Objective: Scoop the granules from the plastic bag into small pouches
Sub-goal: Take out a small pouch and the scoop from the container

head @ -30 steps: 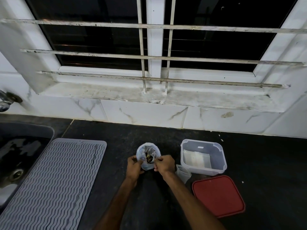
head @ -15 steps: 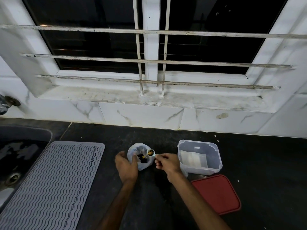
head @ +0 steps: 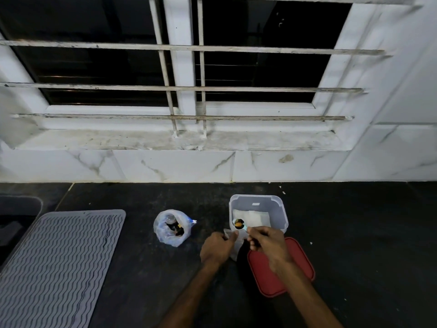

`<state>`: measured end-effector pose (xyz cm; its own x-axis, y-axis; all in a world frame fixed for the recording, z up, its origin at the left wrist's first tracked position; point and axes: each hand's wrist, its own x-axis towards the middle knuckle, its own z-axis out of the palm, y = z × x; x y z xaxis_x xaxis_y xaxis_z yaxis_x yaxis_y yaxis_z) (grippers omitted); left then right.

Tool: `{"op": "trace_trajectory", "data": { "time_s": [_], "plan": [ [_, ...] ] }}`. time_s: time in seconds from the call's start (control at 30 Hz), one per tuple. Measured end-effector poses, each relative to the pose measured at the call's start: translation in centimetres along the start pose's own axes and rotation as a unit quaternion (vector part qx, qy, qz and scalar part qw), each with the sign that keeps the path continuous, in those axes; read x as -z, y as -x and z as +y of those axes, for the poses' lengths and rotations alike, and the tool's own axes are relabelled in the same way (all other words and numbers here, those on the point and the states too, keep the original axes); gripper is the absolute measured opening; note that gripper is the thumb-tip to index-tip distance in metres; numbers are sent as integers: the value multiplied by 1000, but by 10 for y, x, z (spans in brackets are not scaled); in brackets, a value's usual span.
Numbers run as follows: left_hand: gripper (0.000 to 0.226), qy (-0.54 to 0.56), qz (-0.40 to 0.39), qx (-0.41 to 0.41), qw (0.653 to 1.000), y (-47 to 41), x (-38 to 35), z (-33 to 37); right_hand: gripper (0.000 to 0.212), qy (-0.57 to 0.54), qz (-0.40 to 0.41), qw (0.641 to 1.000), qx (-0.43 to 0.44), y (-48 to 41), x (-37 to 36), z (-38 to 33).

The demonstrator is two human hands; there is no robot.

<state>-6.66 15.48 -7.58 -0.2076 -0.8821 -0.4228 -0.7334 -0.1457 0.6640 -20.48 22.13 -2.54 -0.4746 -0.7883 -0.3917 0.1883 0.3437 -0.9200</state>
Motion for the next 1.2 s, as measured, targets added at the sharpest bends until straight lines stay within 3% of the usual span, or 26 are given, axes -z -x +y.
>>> {"op": "trace_trajectory", "data": {
  "time_s": [0.17, 0.47, 0.53, 0.63, 0.67, 0.83, 1.0, 1.2],
  "plan": [
    [42, -17, 17, -15, 1000, 3, -3, 6, 14, 64, -17, 997, 26, -4, 3, 17],
    [39, -6, 27, -34, 999, 5, 1, -9, 16, 228, -17, 966, 120, -11, -8, 33],
    [37, -8, 22, -32, 999, 4, 3, -10, 13, 312, -32, 928, 203, -12, -9, 36],
    [29, -2, 12, -36, 999, 2, 4, -10, 14, 505, -72, 811, 286, -14, -10, 42],
    [28, 5, 8, -35, 999, 1, 4, -10, 17, 527, -64, 789, 309, -14, -10, 44],
    [28, 11, 4, -35, 999, -1, 4, -12, 19, 447, -16, 817, 364, -3, -3, 52],
    [39, 26, 13, -40, 999, 0, 4, -13, 15, 343, 12, 885, 313, -1, -2, 55],
    [38, 51, -2, -49, 997, -1, 4, -15, 11, 291, 8, 920, 262, 0, -6, 55]
  ]
}}
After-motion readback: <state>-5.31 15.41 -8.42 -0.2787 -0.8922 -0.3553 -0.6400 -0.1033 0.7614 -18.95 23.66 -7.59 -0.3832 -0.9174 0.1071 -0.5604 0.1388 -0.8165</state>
